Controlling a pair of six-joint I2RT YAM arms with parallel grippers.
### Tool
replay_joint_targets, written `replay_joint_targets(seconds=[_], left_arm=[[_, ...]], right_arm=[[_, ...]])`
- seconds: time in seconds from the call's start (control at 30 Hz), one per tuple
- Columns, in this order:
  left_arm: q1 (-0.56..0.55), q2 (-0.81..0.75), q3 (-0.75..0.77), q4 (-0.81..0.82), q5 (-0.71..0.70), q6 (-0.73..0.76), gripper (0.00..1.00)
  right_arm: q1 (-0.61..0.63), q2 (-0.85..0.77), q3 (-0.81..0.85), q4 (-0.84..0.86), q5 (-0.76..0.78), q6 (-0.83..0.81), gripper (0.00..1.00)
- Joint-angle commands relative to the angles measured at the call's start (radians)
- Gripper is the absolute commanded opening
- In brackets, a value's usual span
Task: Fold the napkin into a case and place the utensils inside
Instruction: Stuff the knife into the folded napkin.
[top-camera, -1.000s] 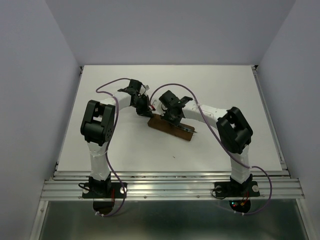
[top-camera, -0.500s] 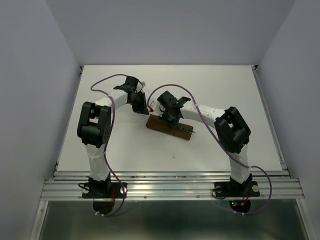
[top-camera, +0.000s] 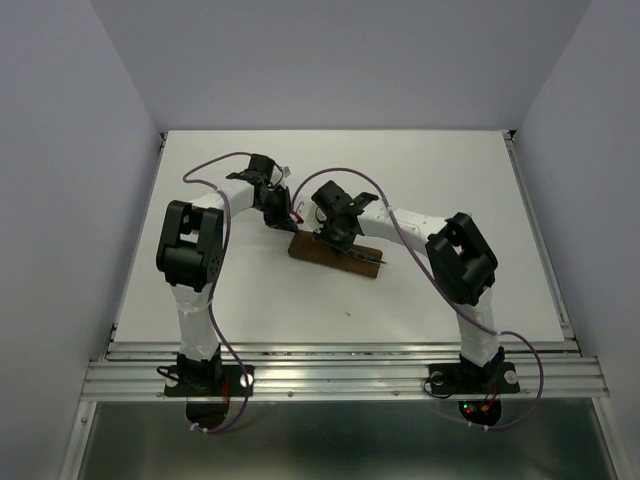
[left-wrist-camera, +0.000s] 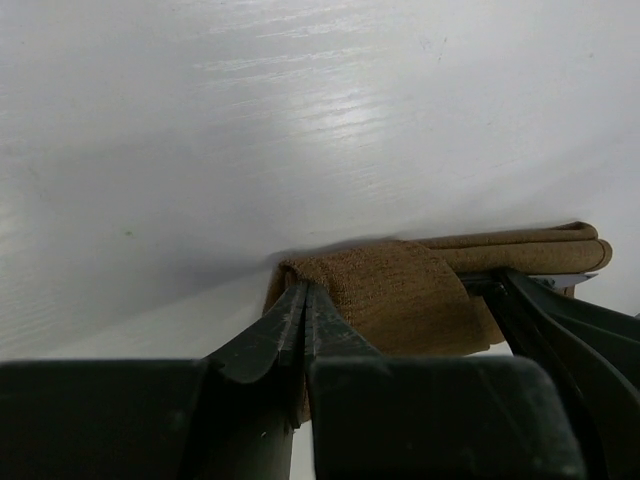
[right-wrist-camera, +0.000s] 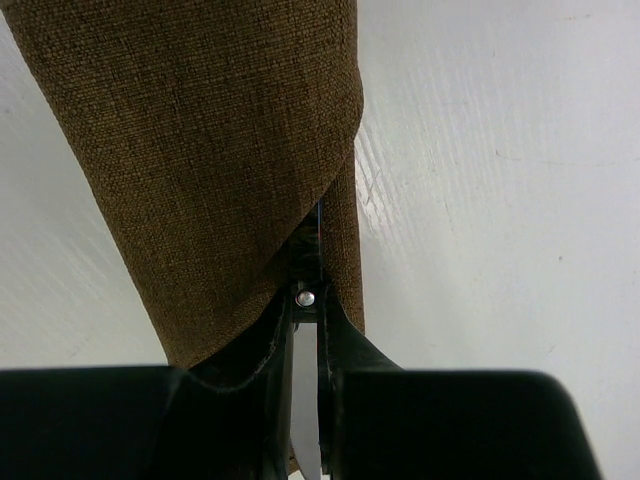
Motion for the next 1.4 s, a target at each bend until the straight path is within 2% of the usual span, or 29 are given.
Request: replay_joint_targets(seconds=[0.0,0.47,0.77,0.83,0.9,0.93,1.37], left_arm=[[-0.026,0.049,0.056,-0.036,0.043,0.039,0.13],[-0.044,0.050,0.070,-0.013,0.038,0.019,0.13],[-0.001,-0.015,0.064,-0.039,0.006,0.033,0.13],[0.008,-0.023,0.053,-0.039,0.006,0.036,0.13],[0.013,-0.030,0.041,-0.041,0.006,0.041,0.13],[0.013,-0.033,0.032,-0.042,0.006,0.041,0.13],[0.011,-0.061,-0.024,-0.044,0.005,0.047,0.13]], right_arm=[[0.020,0.018,0.052,-0.006,-0.033,-0.022,0.01],[0.030,0.013,0.066,-0.015,0.029,-0.057,0.01],[0.030,0.018,0.070,-0.023,0.029,-0.076,0.01],[0.030,0.019,0.072,-0.024,0.036,-0.065,0.07],[0.030,0.018,0.075,-0.027,0.035,-0.050,0.27],[0.030,0.015,0.075,-0.027,0.033,-0.039,0.29],[0.030,-0.020,0.046,0.003,0.047,0.011,0.30]])
